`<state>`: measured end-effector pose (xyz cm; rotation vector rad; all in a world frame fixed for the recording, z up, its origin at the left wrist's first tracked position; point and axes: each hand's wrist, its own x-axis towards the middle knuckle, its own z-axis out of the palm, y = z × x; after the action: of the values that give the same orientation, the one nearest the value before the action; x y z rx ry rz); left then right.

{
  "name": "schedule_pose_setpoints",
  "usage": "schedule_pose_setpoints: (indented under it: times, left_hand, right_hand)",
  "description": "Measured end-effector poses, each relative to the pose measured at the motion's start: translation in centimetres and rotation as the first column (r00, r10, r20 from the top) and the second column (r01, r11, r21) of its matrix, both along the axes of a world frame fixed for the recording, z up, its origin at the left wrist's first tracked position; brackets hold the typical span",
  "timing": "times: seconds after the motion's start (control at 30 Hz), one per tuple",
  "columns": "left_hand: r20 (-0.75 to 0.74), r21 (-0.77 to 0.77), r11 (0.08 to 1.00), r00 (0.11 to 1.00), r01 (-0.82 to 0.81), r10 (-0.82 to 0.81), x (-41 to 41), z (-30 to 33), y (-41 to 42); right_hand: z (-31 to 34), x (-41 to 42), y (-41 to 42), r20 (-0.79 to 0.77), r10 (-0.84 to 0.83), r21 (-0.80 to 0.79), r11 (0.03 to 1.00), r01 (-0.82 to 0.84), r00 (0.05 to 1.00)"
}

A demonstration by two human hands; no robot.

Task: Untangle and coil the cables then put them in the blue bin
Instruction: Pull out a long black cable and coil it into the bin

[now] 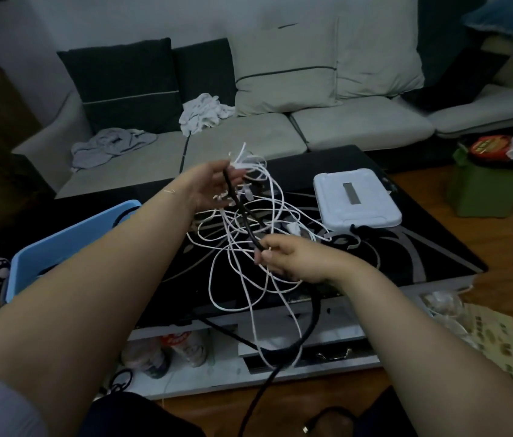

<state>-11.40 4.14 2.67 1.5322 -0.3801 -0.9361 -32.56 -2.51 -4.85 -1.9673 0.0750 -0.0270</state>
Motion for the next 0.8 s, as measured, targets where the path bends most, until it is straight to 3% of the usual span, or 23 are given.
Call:
schedule_pose_setpoints:
  times: [0.17, 0.3, 0.37, 0.43, 0.5, 0.57, 0.6, 0.67, 0.7, 0.77, 0.8]
  left_hand:
    - [0.129, -0.228, 0.973, 0.989, -0.043, 0.074, 0.2, 1.7, -0.7]
    - [0.146, -0.141, 0.990, 0.989, 0.000, 0.020, -0.3, -0.4, -0.4]
    - [0.101, -0.069, 0.997, 0.995, 0.032, -0.025, -0.9, -2.4, 0.5]
    - [0.054, -0.073, 0.994, 0.995, 0.084, -0.080, -1.6, -4.3, 1.3]
    - [0.029, -0.105, 0.984, 0.990, 0.142, -0.140, -2.5, -5.5, 1.7]
    - [0.033, -0.107, 0.978, 0.983, 0.182, -0.179, -3.2, -6.2, 1.8]
    - [0.059, -0.076, 0.979, 0.981, 0.191, -0.186, -3.5, -6.3, 1.8]
    - [0.216, 0.022, 0.995, 0.971, 0.096, -0.098, -4.0, -6.8, 1.7]
    - [0.356, 0.056, 0.998, 0.934, -0.025, 0.004, -4.1, -7.3, 1.8]
    - [0.611, 0.054, 0.943, 0.758, -0.327, 0.228, -4.1, -8.9, 2.1]
    - [0.673, 0.101, 0.900, 0.695, -0.423, 0.251, -4.3, -9.7, 2.6]
  right_hand:
    - [-0.6, -0.1, -0.5, -0.012, 0.012, 0.026, 1.000, -0.011, 1.000]
    - [-1.5, 0.2, -0.6, -0.091, 0.024, 0.067, 0.998, -0.018, 0.996]
    - [-1.6, 0.6, 0.0, -0.100, 0.011, 0.224, 0.974, 0.012, 0.995]
    - [-1.6, 1.2, 0.5, -0.069, -0.001, 0.524, 0.851, 0.037, 0.998]
    - [-1.5, 1.6, 0.6, -0.037, -0.004, 0.760, 0.649, 0.031, 0.999]
    - [-1.4, 2.0, 0.7, -0.050, -0.068, 0.840, 0.537, 0.079, 0.996]
    - [-1.5, 2.2, 0.6, -0.070, -0.131, 0.834, 0.536, 0.130, 0.989]
    - [-1.7, 2.7, 0.2, -0.093, -0.269, 0.782, 0.576, 0.238, 0.959]
    - [-1.9, 2.9, 0.0, -0.096, -0.328, 0.755, 0.592, 0.283, 0.940]
    - [-2.1, 3.0, -0.3, -0.103, -0.402, 0.697, 0.623, 0.354, 0.910]
    - [-2.2, 3.0, -0.6, -0.105, -0.423, 0.660, 0.647, 0.381, 0.900]
